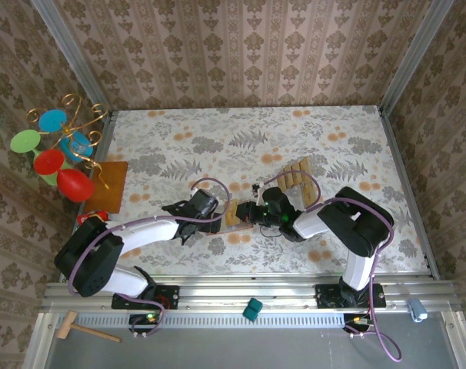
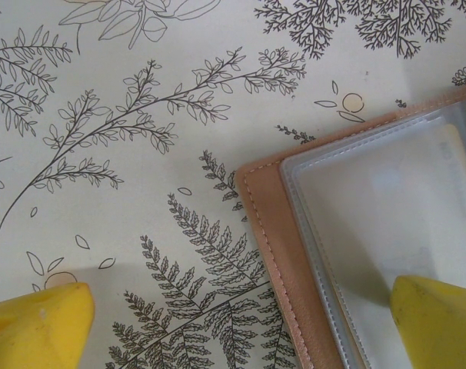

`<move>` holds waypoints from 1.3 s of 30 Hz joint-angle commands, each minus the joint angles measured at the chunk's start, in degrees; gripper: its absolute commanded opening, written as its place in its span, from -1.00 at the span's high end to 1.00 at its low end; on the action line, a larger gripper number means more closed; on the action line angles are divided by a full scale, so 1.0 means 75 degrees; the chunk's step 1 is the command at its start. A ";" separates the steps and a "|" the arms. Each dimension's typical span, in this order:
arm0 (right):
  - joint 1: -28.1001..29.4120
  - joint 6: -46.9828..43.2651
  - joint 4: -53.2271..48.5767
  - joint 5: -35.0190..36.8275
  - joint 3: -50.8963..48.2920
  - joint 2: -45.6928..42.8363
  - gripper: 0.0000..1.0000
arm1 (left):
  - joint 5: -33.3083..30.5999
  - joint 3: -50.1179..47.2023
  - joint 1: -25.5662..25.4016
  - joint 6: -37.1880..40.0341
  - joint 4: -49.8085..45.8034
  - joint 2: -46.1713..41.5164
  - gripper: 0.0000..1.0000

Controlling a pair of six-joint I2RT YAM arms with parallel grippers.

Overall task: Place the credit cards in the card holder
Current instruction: Insert the credit card into the card slot.

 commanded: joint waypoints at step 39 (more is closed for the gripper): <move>-0.0120 0.0257 0.0915 -0.0677 -0.0230 0.0802 1.00 | -0.0130 -0.0038 -0.0077 -0.0095 -0.0346 0.0021 -1.00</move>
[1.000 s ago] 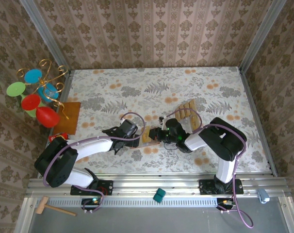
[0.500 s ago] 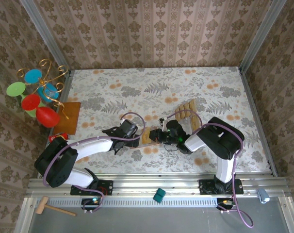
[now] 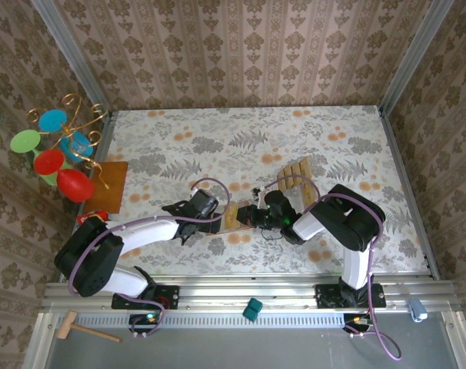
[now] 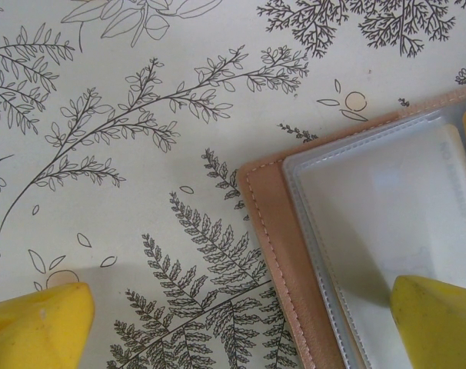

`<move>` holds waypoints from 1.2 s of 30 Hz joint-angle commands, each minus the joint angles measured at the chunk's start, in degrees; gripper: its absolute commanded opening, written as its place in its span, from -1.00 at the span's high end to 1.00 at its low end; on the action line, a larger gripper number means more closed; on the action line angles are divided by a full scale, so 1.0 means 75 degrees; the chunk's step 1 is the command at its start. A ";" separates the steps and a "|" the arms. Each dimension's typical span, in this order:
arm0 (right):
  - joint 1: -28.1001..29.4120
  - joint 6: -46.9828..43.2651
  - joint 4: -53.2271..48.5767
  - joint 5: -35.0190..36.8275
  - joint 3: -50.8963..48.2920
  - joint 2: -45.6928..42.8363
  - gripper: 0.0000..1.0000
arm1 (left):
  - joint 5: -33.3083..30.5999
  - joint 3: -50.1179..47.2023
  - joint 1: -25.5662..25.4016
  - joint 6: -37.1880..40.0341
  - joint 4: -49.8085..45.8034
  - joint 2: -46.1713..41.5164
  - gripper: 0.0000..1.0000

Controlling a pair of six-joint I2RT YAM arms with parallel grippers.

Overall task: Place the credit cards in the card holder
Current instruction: Insert the credit card into the card slot.

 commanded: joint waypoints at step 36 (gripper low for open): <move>-0.0143 -0.0009 -0.0515 -0.0514 0.0322 0.0418 0.52 | -0.0121 -0.0027 -0.0110 -0.0091 -0.0334 0.0040 -1.00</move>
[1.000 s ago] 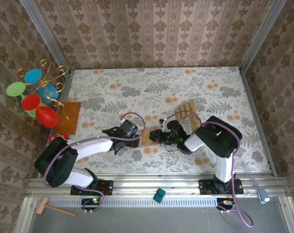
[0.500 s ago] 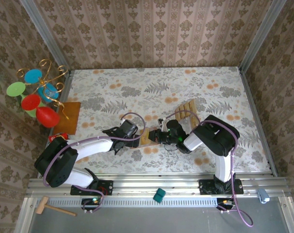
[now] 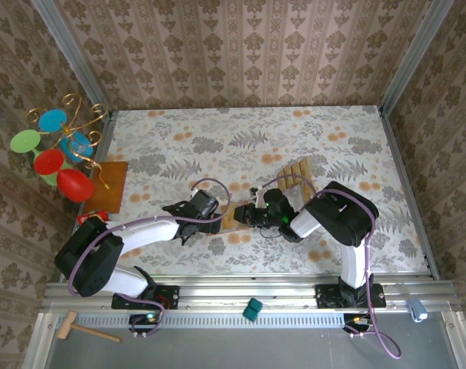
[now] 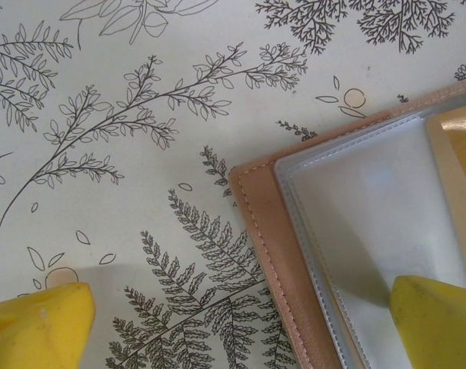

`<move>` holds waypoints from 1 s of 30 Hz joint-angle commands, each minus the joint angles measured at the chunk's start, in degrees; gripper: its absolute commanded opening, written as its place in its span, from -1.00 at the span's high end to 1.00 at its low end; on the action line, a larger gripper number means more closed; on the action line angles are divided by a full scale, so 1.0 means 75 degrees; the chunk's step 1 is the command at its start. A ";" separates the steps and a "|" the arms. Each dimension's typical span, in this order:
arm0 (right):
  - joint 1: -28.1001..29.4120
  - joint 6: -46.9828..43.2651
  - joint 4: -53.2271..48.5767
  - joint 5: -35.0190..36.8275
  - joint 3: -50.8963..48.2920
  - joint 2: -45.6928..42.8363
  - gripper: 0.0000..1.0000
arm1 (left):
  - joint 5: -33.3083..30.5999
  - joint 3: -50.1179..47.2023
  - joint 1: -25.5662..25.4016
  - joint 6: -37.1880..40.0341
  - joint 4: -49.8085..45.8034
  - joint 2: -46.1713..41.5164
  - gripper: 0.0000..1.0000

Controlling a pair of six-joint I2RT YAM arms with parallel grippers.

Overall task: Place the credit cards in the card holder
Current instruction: Insert the credit card into the card slot.

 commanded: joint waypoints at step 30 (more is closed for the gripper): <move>-0.0138 -0.1988 -0.5208 0.0750 0.1503 -0.1559 -0.40 | 0.0512 -0.0161 0.0738 -0.0048 -0.0090 -0.0878 -1.00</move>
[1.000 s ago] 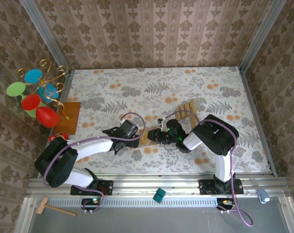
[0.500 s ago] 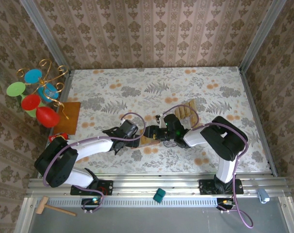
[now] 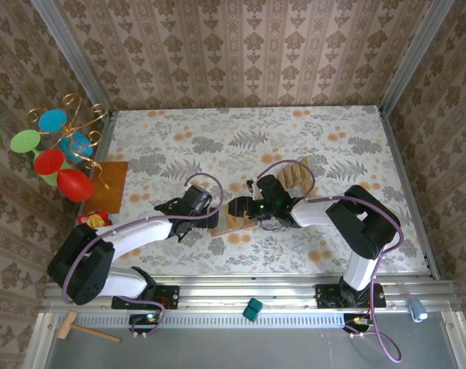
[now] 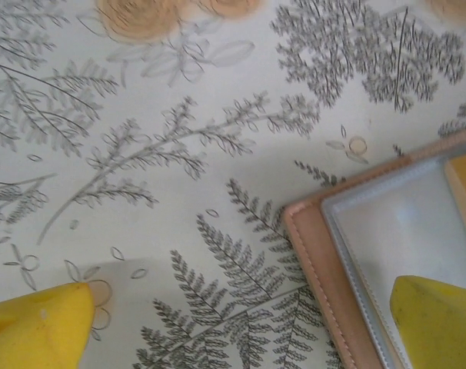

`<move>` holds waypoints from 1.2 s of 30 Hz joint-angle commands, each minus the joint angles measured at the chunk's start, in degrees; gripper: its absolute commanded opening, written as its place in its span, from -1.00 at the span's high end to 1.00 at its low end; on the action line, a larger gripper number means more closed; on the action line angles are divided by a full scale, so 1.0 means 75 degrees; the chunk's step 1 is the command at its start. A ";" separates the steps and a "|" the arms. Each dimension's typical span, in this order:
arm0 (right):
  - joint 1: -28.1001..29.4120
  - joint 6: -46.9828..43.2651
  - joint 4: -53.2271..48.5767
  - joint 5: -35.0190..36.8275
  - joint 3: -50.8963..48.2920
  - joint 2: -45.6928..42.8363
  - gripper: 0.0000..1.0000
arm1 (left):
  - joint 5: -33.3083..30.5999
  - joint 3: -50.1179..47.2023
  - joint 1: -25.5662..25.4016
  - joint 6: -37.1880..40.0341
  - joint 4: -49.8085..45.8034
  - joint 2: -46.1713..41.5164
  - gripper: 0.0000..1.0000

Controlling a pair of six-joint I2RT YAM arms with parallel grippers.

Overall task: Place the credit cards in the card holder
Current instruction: Insert the credit card into the card slot.

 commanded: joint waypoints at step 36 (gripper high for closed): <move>0.0022 -0.1899 -0.4866 0.2156 0.2393 0.0683 0.82 | 0.0070 -0.0288 0.0248 -0.0448 -0.0337 0.0642 -0.98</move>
